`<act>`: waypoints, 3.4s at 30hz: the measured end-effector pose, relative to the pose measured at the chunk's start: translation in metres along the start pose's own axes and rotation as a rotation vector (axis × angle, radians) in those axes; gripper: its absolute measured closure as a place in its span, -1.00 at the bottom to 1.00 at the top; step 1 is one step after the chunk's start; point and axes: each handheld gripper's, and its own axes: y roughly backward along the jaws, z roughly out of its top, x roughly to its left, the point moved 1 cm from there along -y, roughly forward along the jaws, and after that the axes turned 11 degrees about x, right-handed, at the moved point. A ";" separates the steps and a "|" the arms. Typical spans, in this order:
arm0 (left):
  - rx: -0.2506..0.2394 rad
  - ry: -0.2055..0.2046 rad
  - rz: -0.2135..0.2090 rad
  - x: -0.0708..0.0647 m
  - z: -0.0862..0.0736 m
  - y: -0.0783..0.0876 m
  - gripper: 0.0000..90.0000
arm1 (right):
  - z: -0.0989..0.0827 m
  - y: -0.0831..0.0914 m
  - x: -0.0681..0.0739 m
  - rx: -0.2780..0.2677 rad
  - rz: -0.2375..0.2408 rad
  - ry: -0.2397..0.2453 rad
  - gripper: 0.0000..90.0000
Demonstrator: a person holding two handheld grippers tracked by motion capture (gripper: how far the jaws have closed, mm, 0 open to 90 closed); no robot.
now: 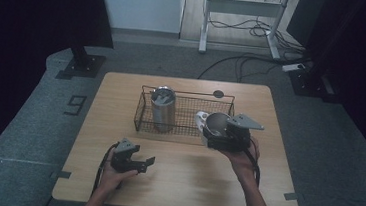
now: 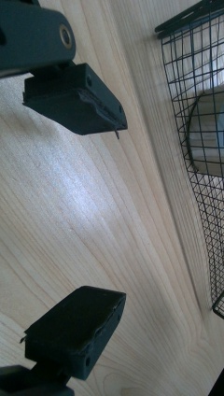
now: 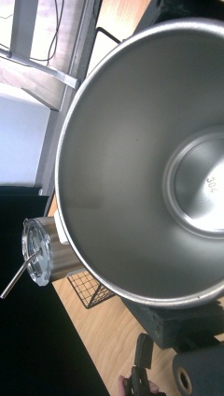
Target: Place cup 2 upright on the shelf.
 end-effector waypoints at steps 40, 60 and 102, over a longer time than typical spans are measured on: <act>0.008 -0.006 0.010 0.000 -0.001 -0.002 -0.65 | 0.036 -0.020 -0.036 0.020 -0.045 -0.012 -0.86; 0.014 -0.014 0.015 0.000 -0.002 -0.003 -0.65 | 0.046 -0.038 -0.047 0.036 -0.059 -0.020 -0.86; 0.028 -0.024 0.016 -0.001 -0.003 -0.006 -0.65 | 0.047 -0.087 -0.066 0.089 -0.063 -0.046 -0.86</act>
